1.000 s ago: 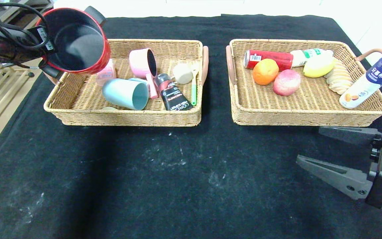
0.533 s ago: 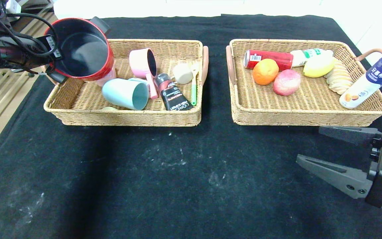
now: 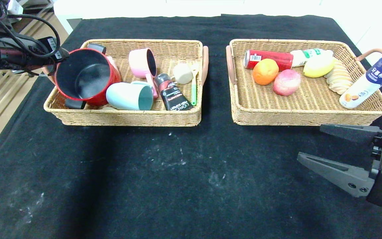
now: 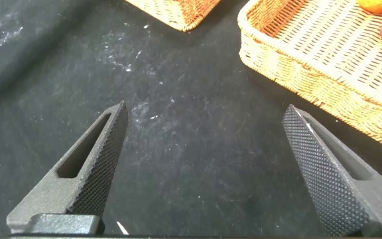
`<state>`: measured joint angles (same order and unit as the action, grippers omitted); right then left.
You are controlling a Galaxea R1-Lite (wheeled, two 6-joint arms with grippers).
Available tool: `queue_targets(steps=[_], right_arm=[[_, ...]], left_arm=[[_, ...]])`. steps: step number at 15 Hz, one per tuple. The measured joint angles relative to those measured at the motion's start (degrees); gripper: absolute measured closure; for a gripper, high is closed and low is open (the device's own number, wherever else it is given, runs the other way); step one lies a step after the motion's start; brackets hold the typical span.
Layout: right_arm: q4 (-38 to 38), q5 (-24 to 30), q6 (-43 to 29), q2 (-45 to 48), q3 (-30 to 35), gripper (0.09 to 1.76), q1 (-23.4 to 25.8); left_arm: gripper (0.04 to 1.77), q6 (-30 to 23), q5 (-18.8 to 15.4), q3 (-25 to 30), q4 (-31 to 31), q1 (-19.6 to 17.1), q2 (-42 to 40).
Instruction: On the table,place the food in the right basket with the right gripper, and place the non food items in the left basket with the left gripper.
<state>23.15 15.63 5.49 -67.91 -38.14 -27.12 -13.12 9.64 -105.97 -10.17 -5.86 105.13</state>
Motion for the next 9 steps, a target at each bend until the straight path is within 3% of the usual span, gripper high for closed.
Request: queue_targets(steps=[4,9], right_arm=[[-0.02,-0.01,-0.01,-0.02,0.06,0.14,-0.02],[0.00,-0.01,0.00,-0.02,0.09,0.14,-0.05]], left_arm=[[0.49,0.35,-0.20,4.40,-1.49,1.60,-3.75],[0.31,2.62,-0.41,15.84,-2.28,7.40,-13.54]])
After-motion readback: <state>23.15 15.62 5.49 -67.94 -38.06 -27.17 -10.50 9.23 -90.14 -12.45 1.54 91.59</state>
